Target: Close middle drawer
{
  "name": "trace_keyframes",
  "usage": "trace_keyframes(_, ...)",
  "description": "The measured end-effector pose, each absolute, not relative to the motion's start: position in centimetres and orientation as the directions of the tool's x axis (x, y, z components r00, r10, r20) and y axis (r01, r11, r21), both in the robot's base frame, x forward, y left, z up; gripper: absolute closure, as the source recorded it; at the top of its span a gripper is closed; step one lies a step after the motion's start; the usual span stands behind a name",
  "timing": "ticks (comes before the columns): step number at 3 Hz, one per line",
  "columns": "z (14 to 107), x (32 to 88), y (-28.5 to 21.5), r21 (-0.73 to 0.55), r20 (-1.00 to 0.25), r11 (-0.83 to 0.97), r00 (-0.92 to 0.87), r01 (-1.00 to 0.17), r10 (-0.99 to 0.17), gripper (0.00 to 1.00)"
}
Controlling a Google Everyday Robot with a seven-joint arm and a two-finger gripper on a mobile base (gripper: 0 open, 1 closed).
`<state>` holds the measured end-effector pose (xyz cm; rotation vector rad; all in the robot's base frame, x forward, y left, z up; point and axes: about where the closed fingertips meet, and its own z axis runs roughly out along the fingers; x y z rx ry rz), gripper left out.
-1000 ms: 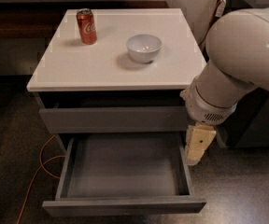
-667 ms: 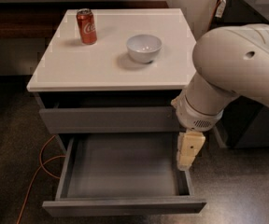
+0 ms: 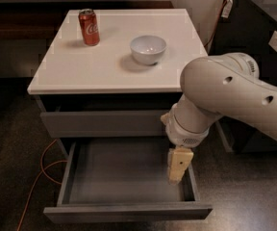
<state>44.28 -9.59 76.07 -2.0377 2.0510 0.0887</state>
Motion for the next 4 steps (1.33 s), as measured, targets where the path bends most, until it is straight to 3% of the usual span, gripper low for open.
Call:
trace_keyframes(1, 73.0, 44.2, -7.1, -0.103, -0.258, -0.008, 0.034, -0.995, -0.966, 0.15)
trace_keyframes(2, 69.0, 44.0, -4.3, -0.050, -0.289, -0.027, 0.040, -0.998, -0.957, 0.46)
trace_keyframes(4, 62.8, 43.4, -1.7, 0.022, -0.310, 0.000, -0.007, -1.000, -0.951, 0.92)
